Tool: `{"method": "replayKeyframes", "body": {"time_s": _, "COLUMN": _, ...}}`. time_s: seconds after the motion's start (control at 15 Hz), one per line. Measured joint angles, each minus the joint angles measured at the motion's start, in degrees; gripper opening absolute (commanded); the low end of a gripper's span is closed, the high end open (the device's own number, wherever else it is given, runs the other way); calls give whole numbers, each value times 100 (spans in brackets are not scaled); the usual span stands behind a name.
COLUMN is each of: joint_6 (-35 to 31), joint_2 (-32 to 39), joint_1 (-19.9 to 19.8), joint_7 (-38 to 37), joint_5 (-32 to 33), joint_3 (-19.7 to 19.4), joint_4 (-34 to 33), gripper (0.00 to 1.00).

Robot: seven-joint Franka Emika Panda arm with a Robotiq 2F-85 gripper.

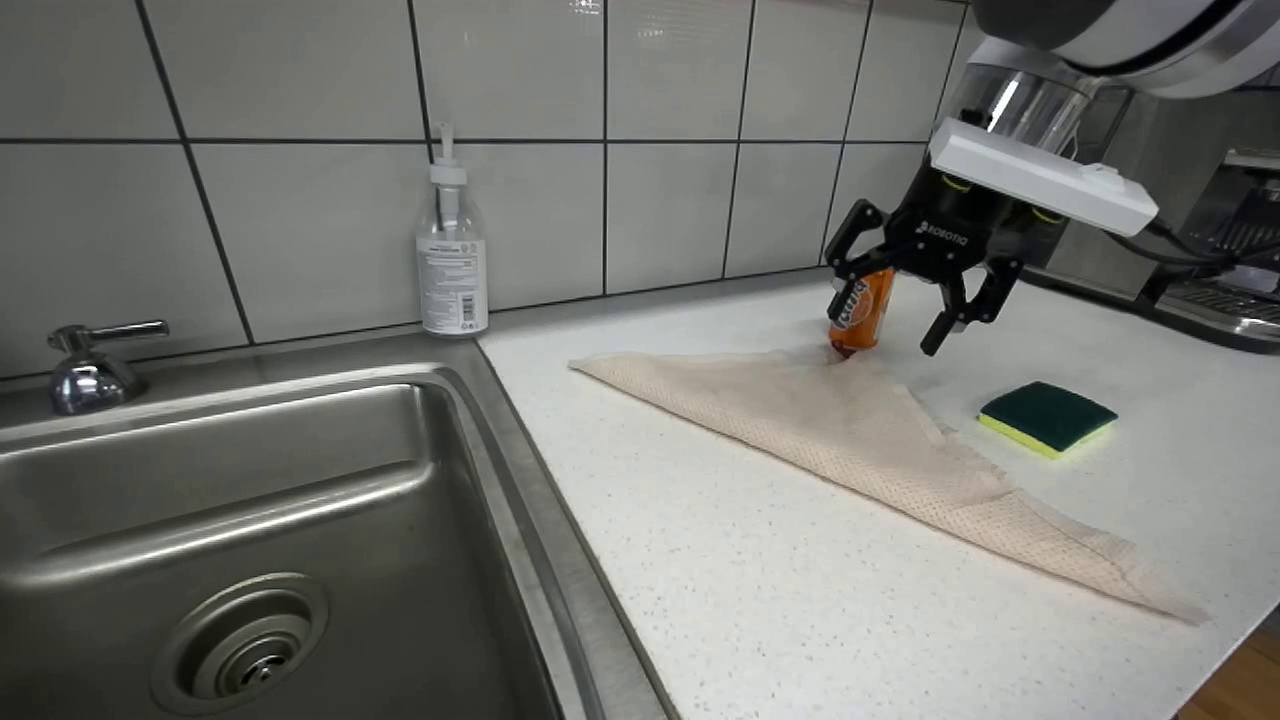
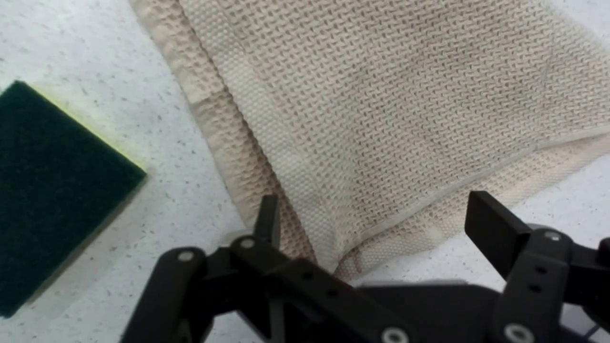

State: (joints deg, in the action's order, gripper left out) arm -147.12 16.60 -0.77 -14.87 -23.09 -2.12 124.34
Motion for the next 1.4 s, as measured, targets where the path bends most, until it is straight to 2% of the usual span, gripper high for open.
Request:
{"method": "replayKeyframes", "body": {"time_s": 0.67, "joint_6": -81, "joint_2": 11, "joint_1": -1, "joint_7": 99, "joint_5": 22, "joint_3": 6, "joint_4": -9, "gripper": 100}}
{"method": "replayKeyframes", "body": {"time_s": 1.07, "joint_6": -280, "joint_2": 8, "joint_1": 0, "joint_7": 869, "joint_5": 335, "joint_3": 124, "joint_4": -230, "gripper": 100}}
{"method": "replayKeyframes", "body": {"time_s": 1.4, "joint_6": -461, "joint_2": 61, "joint_1": -3, "joint_7": 1720, "joint_5": 342, "joint_3": 393, "joint_4": -367, "gripper": 100}}
